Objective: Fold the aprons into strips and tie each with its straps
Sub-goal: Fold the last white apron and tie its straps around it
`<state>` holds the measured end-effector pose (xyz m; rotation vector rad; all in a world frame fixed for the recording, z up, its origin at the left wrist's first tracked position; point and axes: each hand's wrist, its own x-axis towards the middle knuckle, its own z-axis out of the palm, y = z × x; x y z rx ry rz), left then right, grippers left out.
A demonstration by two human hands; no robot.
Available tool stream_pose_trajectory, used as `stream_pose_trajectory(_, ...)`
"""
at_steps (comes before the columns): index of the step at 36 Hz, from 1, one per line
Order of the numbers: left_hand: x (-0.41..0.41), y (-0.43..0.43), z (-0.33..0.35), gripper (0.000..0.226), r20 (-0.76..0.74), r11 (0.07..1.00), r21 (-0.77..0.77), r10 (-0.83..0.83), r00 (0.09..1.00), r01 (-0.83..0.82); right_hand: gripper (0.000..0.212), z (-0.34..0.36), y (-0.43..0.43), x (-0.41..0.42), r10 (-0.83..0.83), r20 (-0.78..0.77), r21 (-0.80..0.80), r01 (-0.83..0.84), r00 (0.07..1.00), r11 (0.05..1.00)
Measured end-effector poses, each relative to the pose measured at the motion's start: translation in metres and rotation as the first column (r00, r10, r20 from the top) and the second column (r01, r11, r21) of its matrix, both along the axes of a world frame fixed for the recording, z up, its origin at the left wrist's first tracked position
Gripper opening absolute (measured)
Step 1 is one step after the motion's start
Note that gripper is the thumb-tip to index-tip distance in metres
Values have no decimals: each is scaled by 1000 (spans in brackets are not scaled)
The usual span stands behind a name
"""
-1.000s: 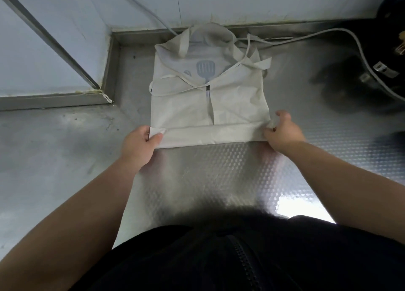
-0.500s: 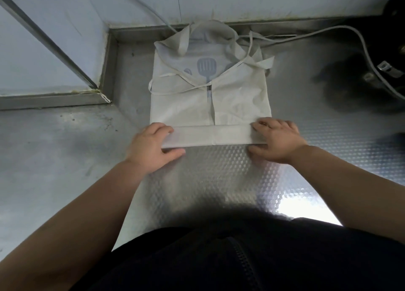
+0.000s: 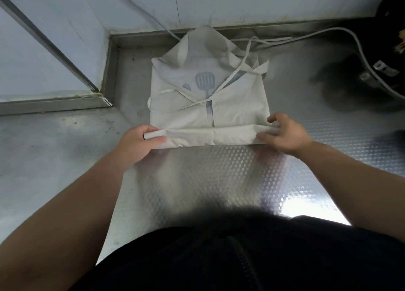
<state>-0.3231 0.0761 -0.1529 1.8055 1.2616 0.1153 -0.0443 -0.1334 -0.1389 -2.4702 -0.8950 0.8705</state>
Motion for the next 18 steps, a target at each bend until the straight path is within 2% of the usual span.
stream_pose_trajectory(3, -6, -5, -4, 14, -26, 996, 30, 84, 996, -83, 50, -5, -5, -5, -55, 24, -16, 55, 998, 998)
stream_pose_trajectory(7, -6, -23, -4, 21, -112, 991, 98, 97, 989, -86, 47, -12, -12, -16, -82, 40, -32, 83, 996, 996)
stream_pose_trajectory(11, -14, -41, -8, 27, -131, 985, 137, 127, 983, -108, 43, -14, -23, -29, -62, 94, -62, 68, 994, 996)
stream_pose_trajectory(18, -36, -79, -13, 21, -159, 967, 207, 185, 970, -151, 28, -21, -53, -47, 36, 170, -99, -19, 985, 995)
